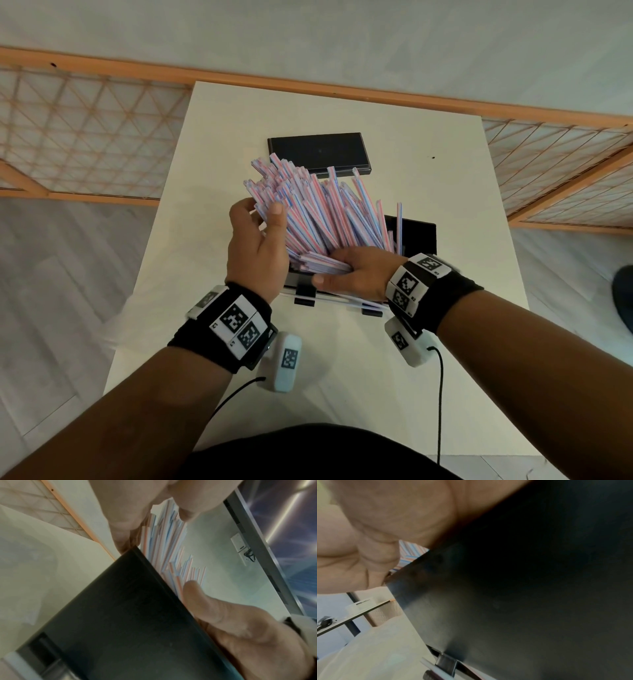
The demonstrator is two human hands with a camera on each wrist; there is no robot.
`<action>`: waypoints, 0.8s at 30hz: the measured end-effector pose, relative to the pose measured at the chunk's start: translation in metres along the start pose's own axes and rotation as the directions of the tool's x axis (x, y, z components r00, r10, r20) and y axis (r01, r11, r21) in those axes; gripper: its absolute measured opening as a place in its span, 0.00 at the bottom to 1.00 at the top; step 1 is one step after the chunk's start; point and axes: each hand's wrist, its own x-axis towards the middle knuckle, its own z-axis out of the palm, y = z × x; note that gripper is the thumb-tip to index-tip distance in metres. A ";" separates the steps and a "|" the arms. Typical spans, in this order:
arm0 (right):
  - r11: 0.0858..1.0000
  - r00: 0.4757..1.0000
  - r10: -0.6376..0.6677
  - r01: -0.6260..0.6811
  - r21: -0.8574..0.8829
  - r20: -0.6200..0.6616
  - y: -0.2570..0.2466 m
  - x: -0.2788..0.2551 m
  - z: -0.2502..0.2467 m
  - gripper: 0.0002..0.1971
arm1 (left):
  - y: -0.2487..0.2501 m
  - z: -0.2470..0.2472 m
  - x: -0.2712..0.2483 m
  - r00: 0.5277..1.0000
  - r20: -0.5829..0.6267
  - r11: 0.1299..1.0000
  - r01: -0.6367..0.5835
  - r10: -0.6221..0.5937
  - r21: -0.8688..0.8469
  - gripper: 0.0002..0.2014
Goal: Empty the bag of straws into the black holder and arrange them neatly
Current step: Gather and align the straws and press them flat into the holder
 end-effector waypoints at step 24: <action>0.990 0.996 -0.002 -0.010 -0.140 -0.089 -0.008 0.003 0.004 0.28 | -0.005 0.004 -0.004 0.995 0.096 1.000 -0.004 0.002 0.011 0.24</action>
